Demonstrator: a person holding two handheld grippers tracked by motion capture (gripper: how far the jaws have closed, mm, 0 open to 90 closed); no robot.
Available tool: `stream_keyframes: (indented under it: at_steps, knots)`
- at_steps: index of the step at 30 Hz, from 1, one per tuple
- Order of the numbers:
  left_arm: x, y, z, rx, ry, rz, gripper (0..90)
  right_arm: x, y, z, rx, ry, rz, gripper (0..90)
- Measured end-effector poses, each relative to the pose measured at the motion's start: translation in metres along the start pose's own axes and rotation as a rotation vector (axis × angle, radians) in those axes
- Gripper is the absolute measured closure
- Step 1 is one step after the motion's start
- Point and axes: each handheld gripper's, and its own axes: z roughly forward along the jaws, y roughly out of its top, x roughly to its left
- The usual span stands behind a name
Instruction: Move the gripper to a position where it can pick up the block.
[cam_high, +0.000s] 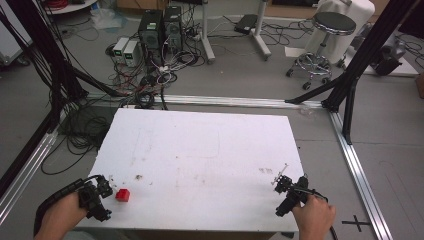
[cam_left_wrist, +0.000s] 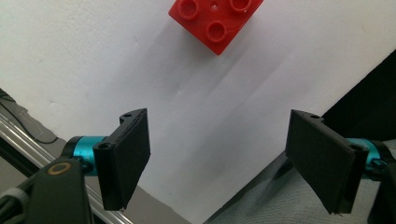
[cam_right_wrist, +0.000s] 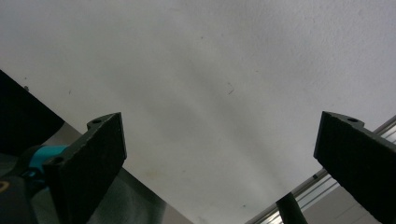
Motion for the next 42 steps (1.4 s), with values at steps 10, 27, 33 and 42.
stream_keyframes:
  at_steps: [10,27,33,42]
  knots:
    - [0.0008,-0.0005,-0.0011,-0.001,0.001,0.005,22.4,0.0,0.0003,-0.0011,-0.006,-0.001,-0.001,1.5]
    - [-0.0006,0.001,-0.0008,-0.013,0.001,0.043,22.4,0.0008,-0.0001,-0.001,-0.007,0.004,-0.001,1.5]
    - [0.0034,-0.0012,-0.0038,-0.015,0.005,0.054,22.4,0.0005,-0.0001,0.0003,-0.007,0.01,-0.005,1.5]
    - [0.0074,0.0017,-0.0077,-0.027,-0.01,0.104,22.4,0.0012,0.0005,0.0006,-0.005,0.008,-0.006,1.5]
